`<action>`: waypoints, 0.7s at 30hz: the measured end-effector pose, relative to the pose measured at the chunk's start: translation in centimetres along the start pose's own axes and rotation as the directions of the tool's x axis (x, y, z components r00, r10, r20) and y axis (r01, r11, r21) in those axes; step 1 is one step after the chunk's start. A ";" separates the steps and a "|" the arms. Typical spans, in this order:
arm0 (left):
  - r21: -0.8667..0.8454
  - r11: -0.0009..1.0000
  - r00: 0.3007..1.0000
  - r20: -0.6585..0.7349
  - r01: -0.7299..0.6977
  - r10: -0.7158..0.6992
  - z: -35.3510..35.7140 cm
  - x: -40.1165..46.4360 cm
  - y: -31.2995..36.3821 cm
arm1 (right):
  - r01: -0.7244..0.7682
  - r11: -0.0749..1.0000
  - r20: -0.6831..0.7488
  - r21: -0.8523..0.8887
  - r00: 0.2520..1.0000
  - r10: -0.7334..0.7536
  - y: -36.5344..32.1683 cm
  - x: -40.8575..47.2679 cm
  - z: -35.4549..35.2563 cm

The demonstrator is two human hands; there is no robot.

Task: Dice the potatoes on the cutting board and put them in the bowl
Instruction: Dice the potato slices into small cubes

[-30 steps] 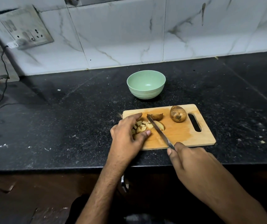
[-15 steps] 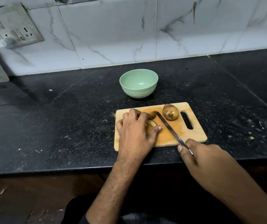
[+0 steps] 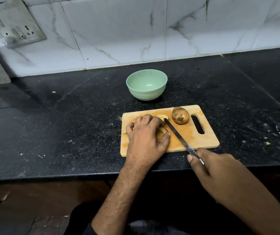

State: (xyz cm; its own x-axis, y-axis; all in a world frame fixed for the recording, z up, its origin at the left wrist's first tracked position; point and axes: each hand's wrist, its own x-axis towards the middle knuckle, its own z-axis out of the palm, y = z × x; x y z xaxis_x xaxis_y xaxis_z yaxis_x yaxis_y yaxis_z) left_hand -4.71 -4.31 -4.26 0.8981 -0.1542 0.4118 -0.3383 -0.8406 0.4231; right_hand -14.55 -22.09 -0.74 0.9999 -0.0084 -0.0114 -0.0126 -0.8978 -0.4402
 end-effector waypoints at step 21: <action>-0.255 0.967 0.997 -0.082 -0.016 -0.005 -1.3 -1.2 -0.2 | 0.030 0.999 -0.011 0.014 0.999 -0.030 0.2 -0.7 -0.2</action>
State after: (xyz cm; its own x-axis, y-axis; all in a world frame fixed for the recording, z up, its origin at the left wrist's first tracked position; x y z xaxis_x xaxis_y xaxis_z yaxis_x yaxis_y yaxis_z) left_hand -6.06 -3.28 -3.80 0.8735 -0.1068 0.4749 -0.4134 -0.6778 0.6080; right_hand -15.27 -22.39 -0.65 0.9998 0.0140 0.0113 0.0176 -0.8915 -0.4527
